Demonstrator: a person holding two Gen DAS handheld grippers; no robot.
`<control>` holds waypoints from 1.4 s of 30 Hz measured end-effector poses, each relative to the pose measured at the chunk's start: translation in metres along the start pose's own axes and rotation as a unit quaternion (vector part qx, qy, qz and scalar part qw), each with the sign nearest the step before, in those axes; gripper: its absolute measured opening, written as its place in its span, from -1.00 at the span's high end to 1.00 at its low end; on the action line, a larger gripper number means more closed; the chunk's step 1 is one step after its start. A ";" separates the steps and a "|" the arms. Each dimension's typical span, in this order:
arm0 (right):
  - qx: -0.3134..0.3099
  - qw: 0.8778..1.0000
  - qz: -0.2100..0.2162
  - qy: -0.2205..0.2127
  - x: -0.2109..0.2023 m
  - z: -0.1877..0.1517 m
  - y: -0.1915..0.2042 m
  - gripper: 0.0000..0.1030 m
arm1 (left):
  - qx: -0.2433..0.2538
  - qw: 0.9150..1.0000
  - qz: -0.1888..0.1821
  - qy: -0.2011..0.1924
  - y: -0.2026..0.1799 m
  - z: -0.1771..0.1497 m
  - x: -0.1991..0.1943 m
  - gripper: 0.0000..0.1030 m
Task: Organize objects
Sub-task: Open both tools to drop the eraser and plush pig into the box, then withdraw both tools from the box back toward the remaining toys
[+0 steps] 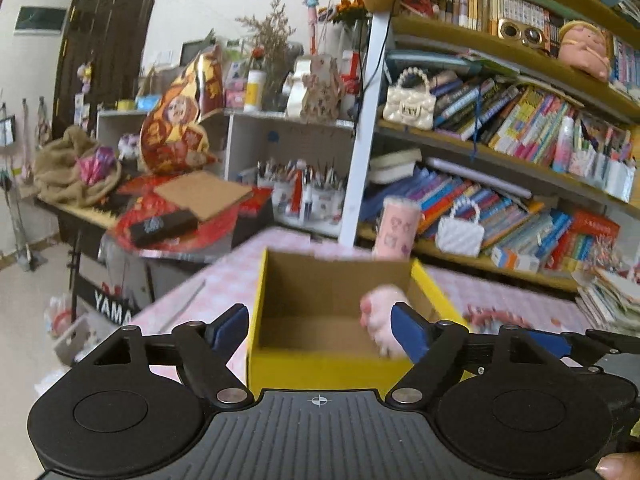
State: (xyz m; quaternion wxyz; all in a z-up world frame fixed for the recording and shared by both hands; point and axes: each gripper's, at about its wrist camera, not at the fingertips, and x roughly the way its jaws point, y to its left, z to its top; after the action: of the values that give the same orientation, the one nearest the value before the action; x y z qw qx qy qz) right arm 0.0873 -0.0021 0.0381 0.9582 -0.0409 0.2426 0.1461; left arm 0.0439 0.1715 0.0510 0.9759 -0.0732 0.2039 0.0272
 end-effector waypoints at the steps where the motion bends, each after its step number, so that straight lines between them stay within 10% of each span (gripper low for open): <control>1: 0.000 1.000 -0.005 0.007 -0.006 -0.008 0.004 -0.23 | 0.000 1.000 0.001 0.008 0.001 -0.008 -0.006 -0.61; 16: 0.031 0.993 -0.062 0.096 -0.078 -0.104 0.030 -0.44 | 0.042 0.996 0.021 0.079 -0.004 -0.084 -0.064 -0.76; 42: 0.159 0.951 -0.225 0.140 -0.131 -0.147 -0.091 -0.43 | 0.139 0.968 -0.153 0.145 -0.132 -0.114 -0.033 -0.89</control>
State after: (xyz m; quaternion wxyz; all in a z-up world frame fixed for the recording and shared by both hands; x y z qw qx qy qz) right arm -0.0623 -0.1445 -0.0277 0.9165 0.0387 0.3794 -0.1209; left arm -0.0204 0.0225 -0.0212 0.9289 0.0299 0.3319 -0.1616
